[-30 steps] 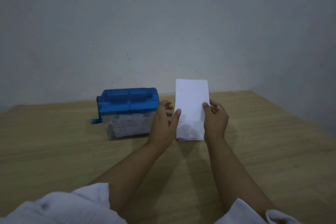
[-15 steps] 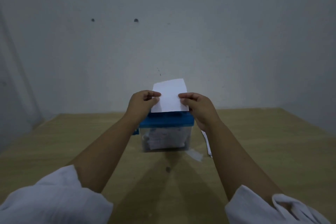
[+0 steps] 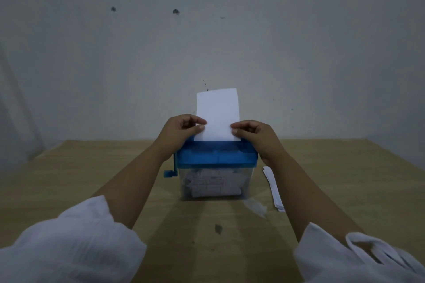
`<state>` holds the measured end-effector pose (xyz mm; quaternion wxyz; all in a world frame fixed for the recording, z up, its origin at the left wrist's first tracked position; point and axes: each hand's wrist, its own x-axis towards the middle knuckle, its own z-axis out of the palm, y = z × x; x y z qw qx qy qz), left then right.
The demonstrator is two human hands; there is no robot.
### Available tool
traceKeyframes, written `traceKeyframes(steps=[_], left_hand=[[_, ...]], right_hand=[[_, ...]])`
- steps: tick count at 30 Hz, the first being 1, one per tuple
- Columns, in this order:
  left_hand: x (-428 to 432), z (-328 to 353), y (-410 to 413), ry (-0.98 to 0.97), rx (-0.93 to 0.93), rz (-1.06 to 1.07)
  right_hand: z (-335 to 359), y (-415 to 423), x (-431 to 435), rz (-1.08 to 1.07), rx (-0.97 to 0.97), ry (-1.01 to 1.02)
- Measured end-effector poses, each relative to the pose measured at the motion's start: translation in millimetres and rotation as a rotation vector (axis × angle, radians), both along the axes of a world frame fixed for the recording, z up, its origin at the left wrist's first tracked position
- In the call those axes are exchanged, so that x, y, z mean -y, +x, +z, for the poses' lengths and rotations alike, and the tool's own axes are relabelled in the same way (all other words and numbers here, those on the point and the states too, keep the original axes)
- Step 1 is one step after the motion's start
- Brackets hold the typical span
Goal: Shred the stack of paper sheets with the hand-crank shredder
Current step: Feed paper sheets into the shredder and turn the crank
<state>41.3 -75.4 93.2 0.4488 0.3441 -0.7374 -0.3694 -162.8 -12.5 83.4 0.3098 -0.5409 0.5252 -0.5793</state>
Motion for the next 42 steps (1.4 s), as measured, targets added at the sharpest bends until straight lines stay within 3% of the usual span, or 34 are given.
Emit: traceKeyframes(steps=[3,6,14,19,25,27,30,32,34,37,39,42], left_hand=[[-2.0,-1.5,1.3,0.012,0.0,-0.007],[-7.8,-1.2,3.0,0.023,0.001,-0.006],[-28.7,-4.2,11.3,0.022,0.016,-0.022],[-34.3,-3.9,14.3,0.005,0.024,0.019],[-46.0,2.0,13.7,-0.076,0.158,0.06],[-49.9,-1.3,15.9,-0.145,0.222,0.125],[-60.0,-12.5,18.8,-0.426,0.382,0.38],[-70.2,-19.9,17.0,-0.65,0.46,0.362],[-78.9,-23.9,13.2,-0.749,0.647,0.315],[-79.2,-28.8,9.9,-0.639,0.862,0.331],[-80.8,-27.3,8.6,-0.545,0.84,0.308],[-82.3,-20.1,7.6,-0.377,0.717,0.278]], right_hand=[[-7.5,3.0,-3.4,0.032,0.155,-0.016],[-8.0,5.1,-7.2,0.027,0.187,-0.021],[-9.5,8.1,-29.9,-0.009,0.119,-0.004],[0.3,14.6,-33.7,-0.104,-0.086,0.023],[2.9,11.3,-34.8,-0.114,-0.14,0.109],[4.8,14.6,-34.9,-0.12,-0.172,0.114],[9.3,16.8,-35.4,-0.146,-0.18,0.123],[11.2,18.7,-37.4,-0.148,-0.183,0.131],[12.1,21.3,-39.2,-0.156,-0.196,0.136],[12.0,23.6,-41.1,-0.183,-0.232,0.141],[10.1,23.2,-41.1,-0.27,-0.375,0.108],[10.2,33.8,-48.7,-0.36,-0.661,-0.137]])
